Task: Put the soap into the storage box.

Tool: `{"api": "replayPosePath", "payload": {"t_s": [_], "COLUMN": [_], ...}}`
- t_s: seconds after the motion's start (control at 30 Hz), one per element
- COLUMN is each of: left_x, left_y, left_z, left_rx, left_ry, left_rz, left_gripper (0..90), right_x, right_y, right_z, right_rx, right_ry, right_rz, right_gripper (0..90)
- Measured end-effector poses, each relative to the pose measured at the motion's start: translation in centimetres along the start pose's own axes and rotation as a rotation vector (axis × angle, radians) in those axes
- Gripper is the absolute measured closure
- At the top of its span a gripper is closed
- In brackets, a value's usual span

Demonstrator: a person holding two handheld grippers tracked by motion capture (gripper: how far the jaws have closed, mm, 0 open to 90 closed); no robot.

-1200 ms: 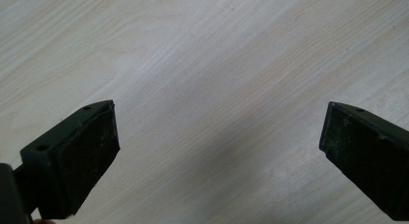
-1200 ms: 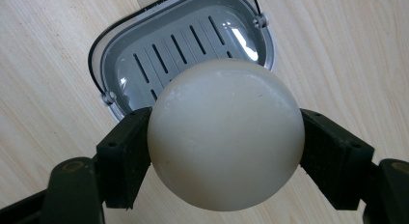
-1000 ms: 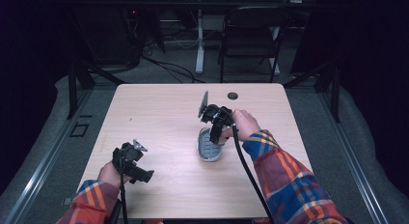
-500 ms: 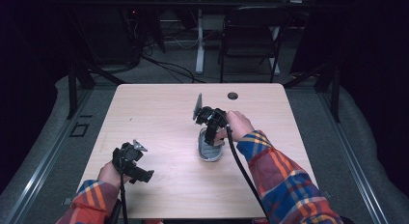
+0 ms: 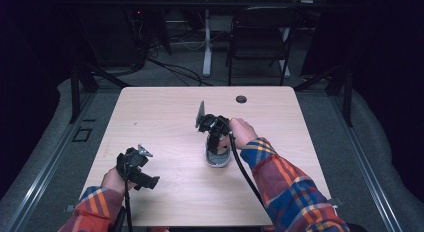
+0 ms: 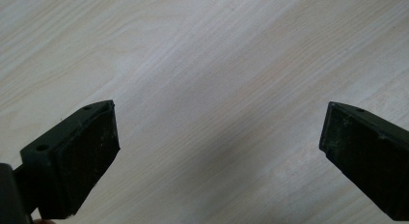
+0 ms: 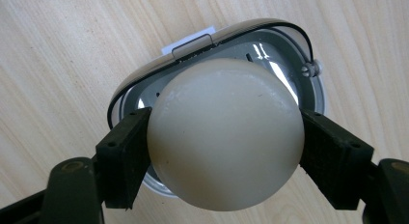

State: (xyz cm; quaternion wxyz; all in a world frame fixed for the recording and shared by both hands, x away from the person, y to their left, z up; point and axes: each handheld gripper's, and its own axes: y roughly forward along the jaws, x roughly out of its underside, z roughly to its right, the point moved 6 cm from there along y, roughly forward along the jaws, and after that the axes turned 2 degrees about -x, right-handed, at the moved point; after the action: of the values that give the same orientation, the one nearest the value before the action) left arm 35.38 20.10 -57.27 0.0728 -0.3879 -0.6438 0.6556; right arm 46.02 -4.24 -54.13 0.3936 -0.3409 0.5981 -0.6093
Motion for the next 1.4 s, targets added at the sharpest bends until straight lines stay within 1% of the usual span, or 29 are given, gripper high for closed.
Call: {"api": "replayPosePath", "payload": {"t_s": [0.13,0.23,0.43,0.53,0.57,0.6,0.67,0.7,0.77,0.8,0.83,0.87,0.97,1.03,1.07,1.17,1.2,1.3,1.33,1.37,1.4], "left_x": [0.0,0.0,0.0,0.0,0.0,0.0,0.0,0.0,0.0,0.0,0.0,0.0,0.0,0.0,0.0,0.0,0.0,0.0,0.0,0.0,0.0], "left_y": [0.0,0.0,0.0,0.0,0.0,0.0,0.0,0.0,0.0,0.1,0.1,0.1,0.1,0.0,0.0,0.1,0.1,0.1,0.0,0.0,0.1], "left_z": [0.0,0.0,0.0,0.0,0.0,0.0,0.0,0.0,0.0,0.0,0.0,0.0,0.0,0.0,0.0,0.0,0.0,0.1,0.1,0.1,0.1], "left_rx": [0.0,0.0,0.001,0.001,0.001,0.001,0.001,0.001,0.001,0.001,0.001,0.0,-0.001,-0.001,-0.001,-0.001,-0.001,-0.001,-0.002,-0.002,-0.002], "left_ry": [0.0,-0.001,-0.001,-0.002,-0.002,-0.001,-0.002,-0.002,-0.002,-0.002,-0.002,-0.002,-0.001,-0.001,-0.001,-0.001,-0.001,0.0,0.0,0.0,0.0], "left_rz": [0.0,0.0,-0.001,-0.001,-0.001,-0.001,-0.002,-0.002,-0.002,-0.003,-0.003,-0.003,-0.003,-0.002,-0.002,-0.003,-0.003,-0.005,-0.004,-0.004,-0.005], "left_gripper": [0.3,0.3,0.3,0.3,0.3,0.3,0.3,0.3,0.3,0.3,0.3,0.3,0.3,0.3,0.3,0.3,0.3,0.3,0.3,0.3,0.3], "right_x": [0.1,0.1,0.4,0.7,0.7,0.9,1.0,1.0,1.1,1.1,1.1,1.3,1.5,1.6,2.0,2.3,2.9,3.3,4.0,4.3,4.7], "right_y": [0.6,0.9,1.5,2.1,2.1,2.2,2.1,2.1,2.0,1.5,1.5,1.1,0.7,0.5,-0.1,-0.6,-1.3,-1.7,-2.0,-2.1,-2.1], "right_z": [0.1,0.1,0.1,0.2,0.2,0.3,0.4,0.4,0.4,0.5,0.5,0.5,0.4,0.4,0.5,0.5,0.7,0.8,1.0,1.2,1.3], "right_rx": [-0.006,-0.001,0.003,0.008,0.008,0.004,-0.002,0.0,0.002,0.006,0.006,0.002,-0.009,-0.01,-0.017,-0.029,-0.021,-0.022,-0.022,-0.024,-0.021], "right_ry": [0.007,0.008,0.005,0.019,0.019,0.033,0.04,0.041,0.041,0.04,0.04,0.042,0.044,0.044,0.057,0.065,0.082,0.095,0.113,0.119,0.131], "right_rz": [0.002,0.001,-0.013,-0.032,-0.032,-0.025,-0.022,-0.015,-0.018,0.006,0.006,0.015,0.028,0.036,0.061,0.077,0.108,0.119,0.143,0.144,0.159], "right_gripper": [24.3,24.3,24.3,24.2,24.2,24.1,23.9,23.8,23.3,20.8,20.8,18.0,14.7,14.5,12.8,11.5,9.7,8.4,5.0,4.8,4.6]}}
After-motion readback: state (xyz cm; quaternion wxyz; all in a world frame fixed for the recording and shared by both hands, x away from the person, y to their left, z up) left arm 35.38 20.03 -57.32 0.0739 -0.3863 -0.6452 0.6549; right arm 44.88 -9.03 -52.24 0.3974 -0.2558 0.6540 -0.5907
